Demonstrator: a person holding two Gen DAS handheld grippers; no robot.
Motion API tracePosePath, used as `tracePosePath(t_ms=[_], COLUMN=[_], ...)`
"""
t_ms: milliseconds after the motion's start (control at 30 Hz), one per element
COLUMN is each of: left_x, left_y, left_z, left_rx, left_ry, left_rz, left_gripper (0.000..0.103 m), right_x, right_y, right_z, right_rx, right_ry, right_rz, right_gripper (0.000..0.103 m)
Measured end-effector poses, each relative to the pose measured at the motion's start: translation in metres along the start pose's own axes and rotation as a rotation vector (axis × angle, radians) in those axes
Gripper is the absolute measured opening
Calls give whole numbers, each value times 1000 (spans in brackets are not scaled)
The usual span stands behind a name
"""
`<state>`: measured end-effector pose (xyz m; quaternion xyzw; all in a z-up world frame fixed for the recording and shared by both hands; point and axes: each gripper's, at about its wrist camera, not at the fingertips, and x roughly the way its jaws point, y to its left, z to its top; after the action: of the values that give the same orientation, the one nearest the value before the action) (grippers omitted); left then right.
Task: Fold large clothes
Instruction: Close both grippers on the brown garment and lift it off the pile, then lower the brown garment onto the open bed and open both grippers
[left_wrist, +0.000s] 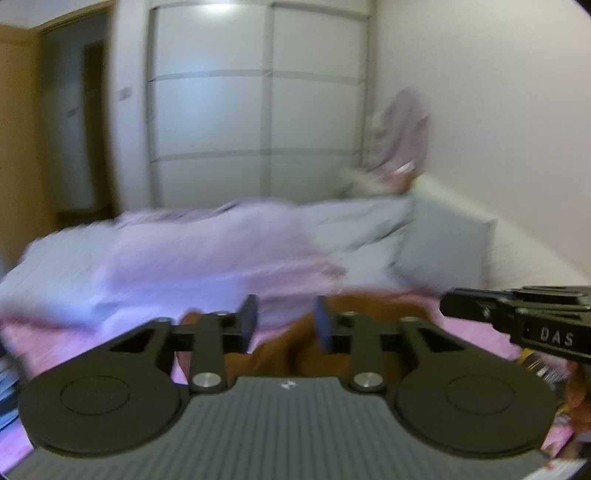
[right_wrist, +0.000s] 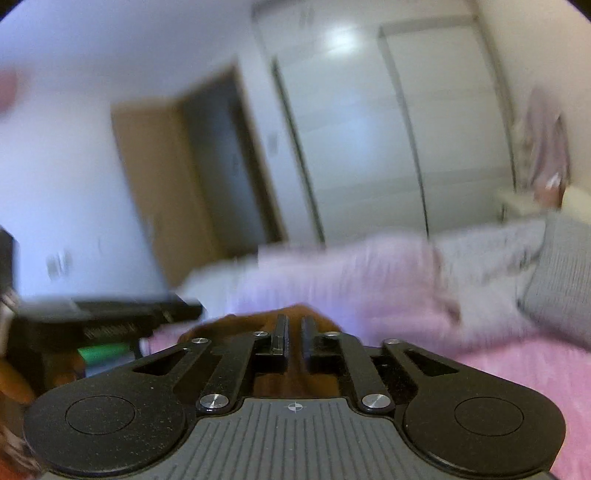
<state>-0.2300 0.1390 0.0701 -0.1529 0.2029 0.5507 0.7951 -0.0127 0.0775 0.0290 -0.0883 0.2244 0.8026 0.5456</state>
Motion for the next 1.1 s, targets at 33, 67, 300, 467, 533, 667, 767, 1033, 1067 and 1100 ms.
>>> tracePosePath(t_ms=[33, 67, 300, 467, 533, 667, 767, 1033, 1067, 1100], left_x=[-4, -9, -55, -59, -65, -71, -71, -71, -70, -69], left_y=[13, 23, 82, 91, 84, 64, 48, 6, 0, -5], left_z=[-10, -21, -115, -163, -173, -179, -183, -207, -210, -213], left_rx=[-25, -49, -200, -263, -276, -267, -261, -269, -268, -266], left_ry=[32, 61, 289, 406, 432, 457, 472, 516, 522, 528], left_rz=[19, 39, 165, 203, 207, 176, 178, 183, 184, 183], left_gripper=[47, 48, 62, 62, 62, 65, 65, 65, 65, 65], right_x=[7, 11, 20, 22, 8, 5, -1, -16, -18, -20], right_y=[11, 27, 63, 47, 46, 48, 46, 17, 13, 8], right_z=[-7, -15, -94, -136, -149, -162, -167, -186, -189, -192], right_rx=[-9, -16, -48, -41, -44, -76, -93, -109, -107, -103], right_ry=[42, 70, 403, 534, 564, 615, 640, 685, 689, 693], right_rz=[8, 24, 53, 34, 40, 56, 75, 96, 98, 98], right_gripper=[30, 37, 53, 53, 53, 53, 53, 53, 53, 53])
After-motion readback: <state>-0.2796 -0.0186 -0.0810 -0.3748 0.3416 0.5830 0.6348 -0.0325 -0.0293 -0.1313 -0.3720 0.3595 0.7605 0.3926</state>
